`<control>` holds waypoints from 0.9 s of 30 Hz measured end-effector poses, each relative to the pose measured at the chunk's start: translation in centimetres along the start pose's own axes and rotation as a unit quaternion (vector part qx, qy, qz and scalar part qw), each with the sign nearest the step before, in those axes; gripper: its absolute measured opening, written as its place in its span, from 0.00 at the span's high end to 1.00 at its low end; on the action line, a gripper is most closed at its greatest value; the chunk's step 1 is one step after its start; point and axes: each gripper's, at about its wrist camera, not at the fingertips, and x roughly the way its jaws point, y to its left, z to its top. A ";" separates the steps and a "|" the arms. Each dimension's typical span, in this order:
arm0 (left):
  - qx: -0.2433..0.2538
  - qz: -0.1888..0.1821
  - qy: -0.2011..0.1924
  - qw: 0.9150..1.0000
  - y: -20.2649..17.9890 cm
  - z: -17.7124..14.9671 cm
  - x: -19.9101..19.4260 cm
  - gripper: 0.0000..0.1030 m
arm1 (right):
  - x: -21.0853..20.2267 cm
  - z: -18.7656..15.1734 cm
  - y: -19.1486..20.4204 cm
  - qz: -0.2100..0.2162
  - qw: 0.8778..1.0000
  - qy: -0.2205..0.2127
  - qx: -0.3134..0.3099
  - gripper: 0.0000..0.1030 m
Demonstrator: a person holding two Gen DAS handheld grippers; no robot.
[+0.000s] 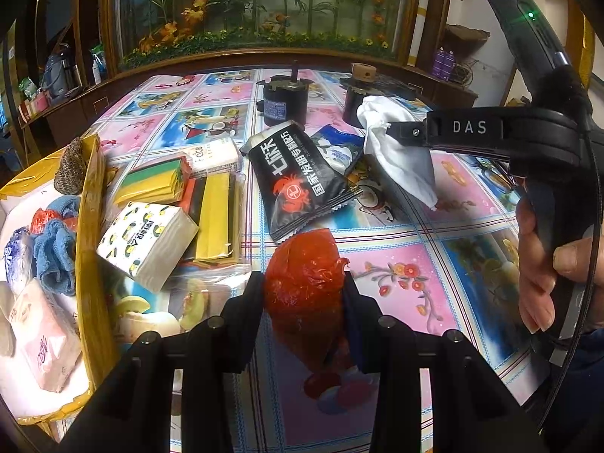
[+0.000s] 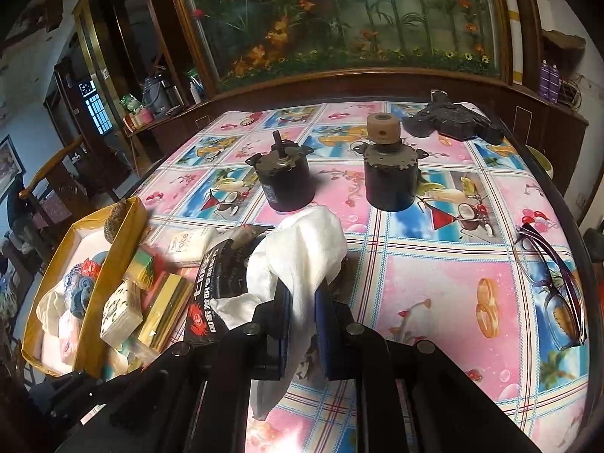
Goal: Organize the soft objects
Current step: 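Carry the white tissue with the right tool while the left tool carries the red bag to the tray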
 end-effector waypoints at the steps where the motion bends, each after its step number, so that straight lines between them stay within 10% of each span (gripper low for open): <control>1: 0.000 0.001 0.000 1.000 0.0 0.0 0.0 0.63 | 0.0 0.0 0.1 0.001 1.000 0.000 -0.001 0.88; 27: -0.044 0.014 -0.048 0.998 3.7 1.3 -4.0 0.63 | -0.9 -0.7 3.0 0.054 0.997 -0.019 -0.048 0.87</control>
